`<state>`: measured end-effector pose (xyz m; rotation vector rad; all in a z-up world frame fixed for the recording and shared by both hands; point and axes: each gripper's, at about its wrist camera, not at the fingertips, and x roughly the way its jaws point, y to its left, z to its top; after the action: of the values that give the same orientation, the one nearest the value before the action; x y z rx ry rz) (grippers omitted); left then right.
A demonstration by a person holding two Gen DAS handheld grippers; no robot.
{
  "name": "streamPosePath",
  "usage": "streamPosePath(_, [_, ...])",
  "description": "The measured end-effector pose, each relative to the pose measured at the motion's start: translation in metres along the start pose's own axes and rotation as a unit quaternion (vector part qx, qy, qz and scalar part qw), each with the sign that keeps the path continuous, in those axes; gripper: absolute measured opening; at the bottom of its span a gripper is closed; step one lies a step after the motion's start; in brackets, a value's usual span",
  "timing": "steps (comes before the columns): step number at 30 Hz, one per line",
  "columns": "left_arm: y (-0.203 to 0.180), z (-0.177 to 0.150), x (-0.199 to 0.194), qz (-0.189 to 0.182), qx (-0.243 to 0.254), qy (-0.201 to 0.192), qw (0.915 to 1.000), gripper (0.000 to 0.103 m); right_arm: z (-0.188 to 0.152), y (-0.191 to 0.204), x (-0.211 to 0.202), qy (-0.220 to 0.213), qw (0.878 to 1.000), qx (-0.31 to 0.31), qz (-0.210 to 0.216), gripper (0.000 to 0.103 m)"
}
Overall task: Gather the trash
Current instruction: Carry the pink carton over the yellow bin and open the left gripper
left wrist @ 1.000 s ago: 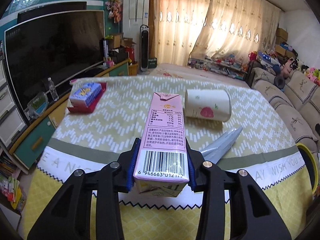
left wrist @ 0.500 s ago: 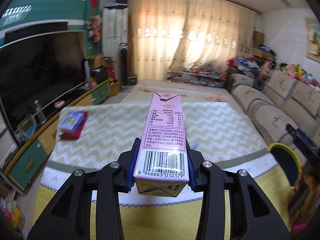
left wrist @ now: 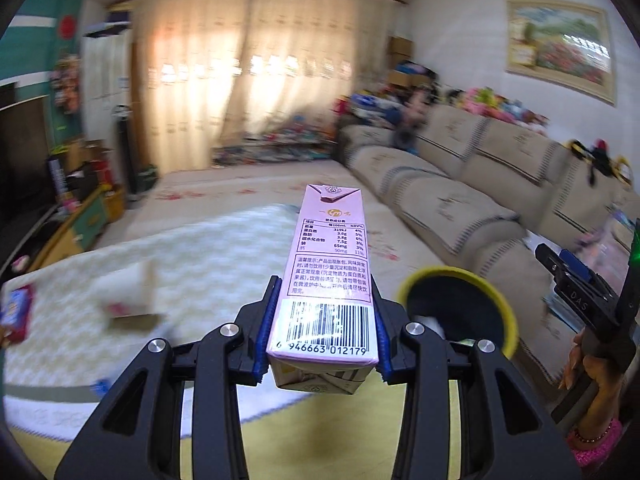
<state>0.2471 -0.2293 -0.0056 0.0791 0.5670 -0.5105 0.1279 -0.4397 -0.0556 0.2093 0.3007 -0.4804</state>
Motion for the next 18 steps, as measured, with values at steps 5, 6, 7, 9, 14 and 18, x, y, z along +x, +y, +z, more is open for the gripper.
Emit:
streamPosePath(5, [-0.068, 0.006, 0.045, -0.067, 0.034, 0.044, 0.9962, 0.04, -0.005, -0.054, -0.011, 0.002, 0.999, 0.032, -0.042, 0.069])
streamPosePath(6, [-0.079, 0.005, 0.054, -0.077, 0.04, 0.054, 0.9948, 0.04, -0.006, -0.063, -0.012, 0.004, 0.998, 0.039, -0.047, 0.069])
streamPosePath(7, [-0.095, 0.004, 0.066, -0.089, 0.047, 0.067, 0.9927, 0.04, -0.008, -0.069, -0.012, 0.005, 0.998, 0.042, -0.051, 0.069])
streamPosePath(9, [-0.115, 0.003, 0.084, -0.104, 0.056, 0.085, 0.9894, 0.04, -0.013, -0.081, -0.013, 0.008, 0.997, 0.049, -0.058, 0.069])
streamPosePath(14, [-0.152, -0.006, 0.138, -0.117, 0.069, 0.124, 0.9829, 0.04, -0.018, -0.096, -0.011, 0.014, 0.996, 0.059, -0.058, 0.07])
streamPosePath(18, [-0.154, -0.01, 0.165, -0.115, 0.045, 0.138, 0.9826, 0.049, -0.02, -0.092, -0.008, 0.017, 0.997, 0.06, -0.052, 0.07])
